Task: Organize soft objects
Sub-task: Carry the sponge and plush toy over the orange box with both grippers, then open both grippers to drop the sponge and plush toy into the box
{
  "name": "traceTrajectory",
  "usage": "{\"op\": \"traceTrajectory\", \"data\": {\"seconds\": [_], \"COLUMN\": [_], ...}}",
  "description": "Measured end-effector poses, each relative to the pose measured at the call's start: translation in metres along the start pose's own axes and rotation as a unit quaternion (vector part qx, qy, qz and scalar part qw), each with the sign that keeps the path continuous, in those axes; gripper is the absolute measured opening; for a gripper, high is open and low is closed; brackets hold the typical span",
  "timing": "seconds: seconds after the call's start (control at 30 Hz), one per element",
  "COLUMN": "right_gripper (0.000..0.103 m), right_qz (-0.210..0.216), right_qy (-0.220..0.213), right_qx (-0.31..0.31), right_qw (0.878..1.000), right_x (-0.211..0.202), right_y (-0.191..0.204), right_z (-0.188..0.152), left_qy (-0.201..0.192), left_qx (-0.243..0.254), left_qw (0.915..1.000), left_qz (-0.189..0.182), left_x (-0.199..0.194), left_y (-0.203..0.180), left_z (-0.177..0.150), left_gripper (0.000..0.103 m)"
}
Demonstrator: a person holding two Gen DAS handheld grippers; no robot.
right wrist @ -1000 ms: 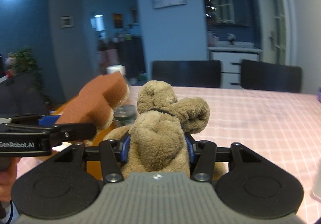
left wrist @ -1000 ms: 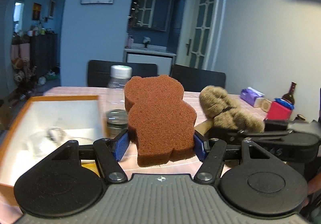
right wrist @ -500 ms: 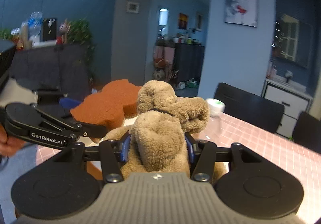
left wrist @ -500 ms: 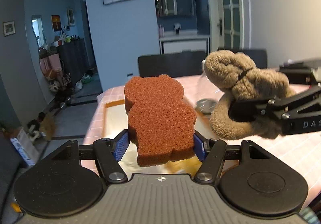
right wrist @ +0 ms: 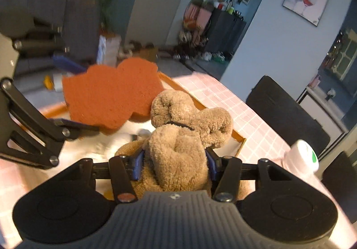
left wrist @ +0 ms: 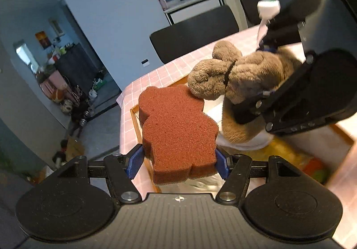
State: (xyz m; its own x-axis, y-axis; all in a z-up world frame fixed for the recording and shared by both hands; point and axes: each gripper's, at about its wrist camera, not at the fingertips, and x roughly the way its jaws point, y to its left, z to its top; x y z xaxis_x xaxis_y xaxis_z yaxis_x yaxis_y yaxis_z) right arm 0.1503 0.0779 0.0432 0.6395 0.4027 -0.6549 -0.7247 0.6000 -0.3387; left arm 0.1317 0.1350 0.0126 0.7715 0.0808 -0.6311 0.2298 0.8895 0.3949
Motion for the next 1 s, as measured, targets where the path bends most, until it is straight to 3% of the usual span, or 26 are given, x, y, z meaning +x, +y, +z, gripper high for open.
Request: {"op": "traceTrajectory", "data": {"seconds": [0.3, 0.47, 0.6, 0.83, 1.0], "right_gripper": [0.055, 0.056, 0.058, 0.066, 0.067], "right_qz": [-0.049, -0.045, -0.038, -0.046, -0.044], "right_qy": [0.028, 0.051, 0.064, 0.051, 0.045], "right_qx": [-0.075, -0.068, -0.059, -0.079, -0.073], "right_qw": [0.996, 0.995, 0.996, 0.994, 0.995], "right_x": [0.044, 0.064, 0.069, 0.068, 0.067], "right_y": [0.008, 0.001, 0.000, 0.000, -0.007], "right_z": [0.009, 0.016, 0.026, 0.025, 0.027], "left_qy": [0.017, 0.038, 0.043, 0.031, 0.027], "left_qx": [0.062, 0.076, 0.074, 0.066, 0.051], "left_qw": [0.9978, 0.9962, 0.9964, 0.9973, 0.9982], "left_qz": [0.017, 0.016, 0.005, -0.004, -0.016], "left_x": [0.040, 0.051, 0.054, 0.052, 0.046], "left_y": [-0.004, -0.008, -0.003, 0.003, 0.008], "left_z": [-0.001, -0.001, -0.002, -0.004, -0.001], "left_gripper": [0.076, 0.077, 0.080, 0.085, 0.089]}}
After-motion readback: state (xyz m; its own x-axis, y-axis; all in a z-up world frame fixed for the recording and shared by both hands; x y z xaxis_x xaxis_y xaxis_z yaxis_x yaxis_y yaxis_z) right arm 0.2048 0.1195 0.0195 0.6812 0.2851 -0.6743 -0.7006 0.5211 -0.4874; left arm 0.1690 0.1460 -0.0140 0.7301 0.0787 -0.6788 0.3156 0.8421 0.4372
